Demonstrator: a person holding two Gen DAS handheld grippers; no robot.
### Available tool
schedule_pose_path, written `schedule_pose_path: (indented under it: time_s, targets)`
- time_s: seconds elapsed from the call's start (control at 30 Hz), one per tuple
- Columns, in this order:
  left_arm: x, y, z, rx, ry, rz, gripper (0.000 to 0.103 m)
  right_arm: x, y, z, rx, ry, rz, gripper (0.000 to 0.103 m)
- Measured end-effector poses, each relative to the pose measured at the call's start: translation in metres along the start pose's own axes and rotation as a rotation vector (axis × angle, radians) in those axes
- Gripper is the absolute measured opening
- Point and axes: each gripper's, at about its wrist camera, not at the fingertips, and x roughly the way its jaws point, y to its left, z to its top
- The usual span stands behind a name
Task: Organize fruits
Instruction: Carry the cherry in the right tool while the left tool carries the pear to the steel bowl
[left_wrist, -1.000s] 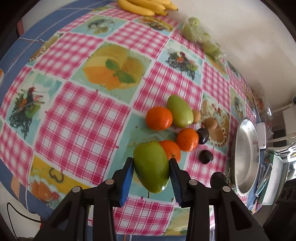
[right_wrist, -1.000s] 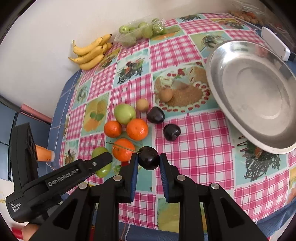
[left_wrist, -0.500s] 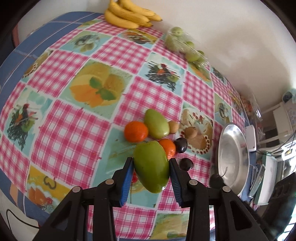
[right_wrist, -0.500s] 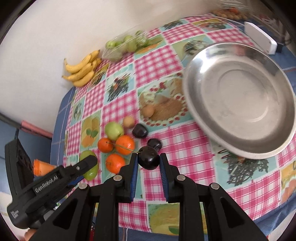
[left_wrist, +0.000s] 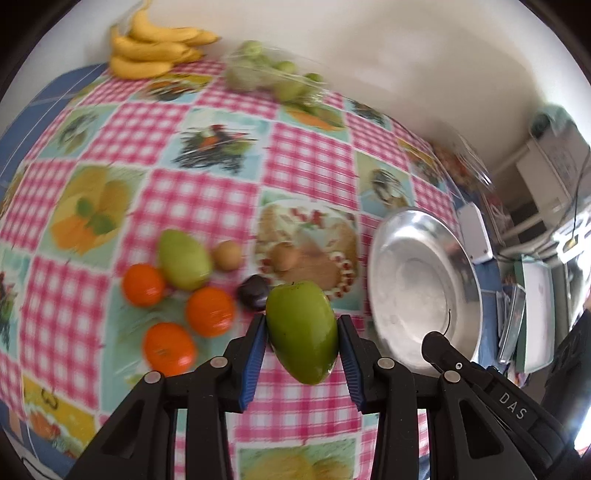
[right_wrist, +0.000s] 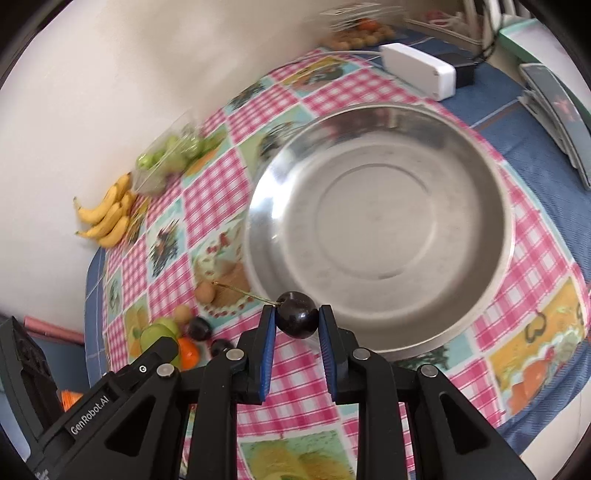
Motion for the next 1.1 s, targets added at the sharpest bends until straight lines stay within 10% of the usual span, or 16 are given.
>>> schedule_pose_path:
  time_s: [1.1]
  targets:
    - [0.064, -0.079, 0.012, 0.191, 0.047, -0.039, 0.041, 0.015, -0.054, 0.023, 0.141, 0.022, -0.121, 0.025]
